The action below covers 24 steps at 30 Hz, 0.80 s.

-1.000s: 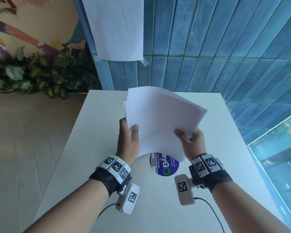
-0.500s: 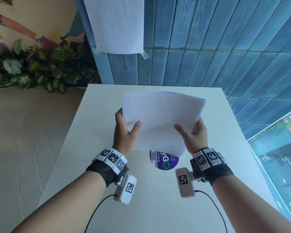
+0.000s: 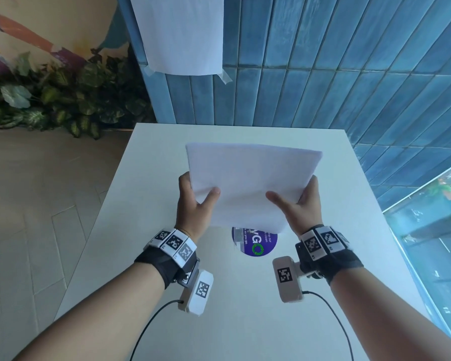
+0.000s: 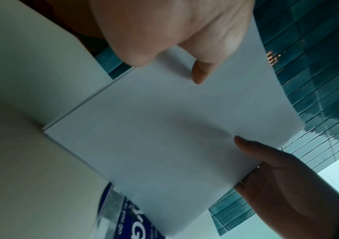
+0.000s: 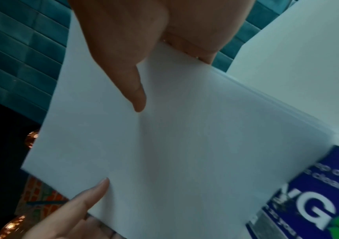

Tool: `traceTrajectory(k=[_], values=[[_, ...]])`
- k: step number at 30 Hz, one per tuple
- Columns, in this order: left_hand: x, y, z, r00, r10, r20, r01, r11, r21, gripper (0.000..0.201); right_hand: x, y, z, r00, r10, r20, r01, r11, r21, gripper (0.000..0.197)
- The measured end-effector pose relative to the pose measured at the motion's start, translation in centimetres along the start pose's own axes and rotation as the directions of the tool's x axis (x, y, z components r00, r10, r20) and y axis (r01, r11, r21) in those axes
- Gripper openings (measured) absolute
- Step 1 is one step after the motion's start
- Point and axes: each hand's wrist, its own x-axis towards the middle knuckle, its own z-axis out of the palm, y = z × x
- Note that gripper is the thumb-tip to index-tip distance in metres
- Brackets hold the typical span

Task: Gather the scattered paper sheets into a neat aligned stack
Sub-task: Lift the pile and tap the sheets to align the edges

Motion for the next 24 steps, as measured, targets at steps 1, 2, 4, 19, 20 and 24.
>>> traceTrajectory(k=[1, 2, 4, 19, 20, 24], values=[[-0.1, -0.3, 0.0, 1.0, -0.009, 0.014, 0.009, 1.0, 0.022, 0.042, -0.1, 0.4, 0.0, 1.0, 0.018, 0.019, -0.017, 1.0, -0.023, 0.053], [-0.2, -0.6, 0.0, 0.999, -0.018, 0.028, 0.017, 0.999, 0.043, 0.04, -0.1, 0.7, 0.0, 0.999, 0.033, 0.041, -0.031, 0.998, -0.051, 0.047], [-0.3, -0.7, 0.1, 0.998, -0.03, 0.049, 0.027, 0.997, 0.073, 0.038, -0.2, 1.3, 0.1, 0.997, 0.047, 0.065, -0.04, 0.994, -0.099, 0.033], [-1.1, -0.4, -0.3, 0.999, -0.041, -0.026, 0.039, 0.998, -0.056, 0.059, -0.3, 1.3, 0.5, 0.999, 0.036, 0.0, -0.036, 0.998, 0.045, 0.047], [-0.9, -0.1, -0.3, 0.999, -0.028, -0.027, 0.026, 0.997, -0.068, 0.061, -0.2, 1.2, 0.5, 1.0, 0.025, 0.009, -0.025, 0.999, 0.038, 0.046], [0.0, 0.7, 0.2, 1.0, -0.006, 0.004, 0.006, 0.999, -0.051, 0.062, 0.2, 1.2, 0.7, 0.999, -0.005, 0.047, 0.006, 1.0, -0.03, 0.043]])
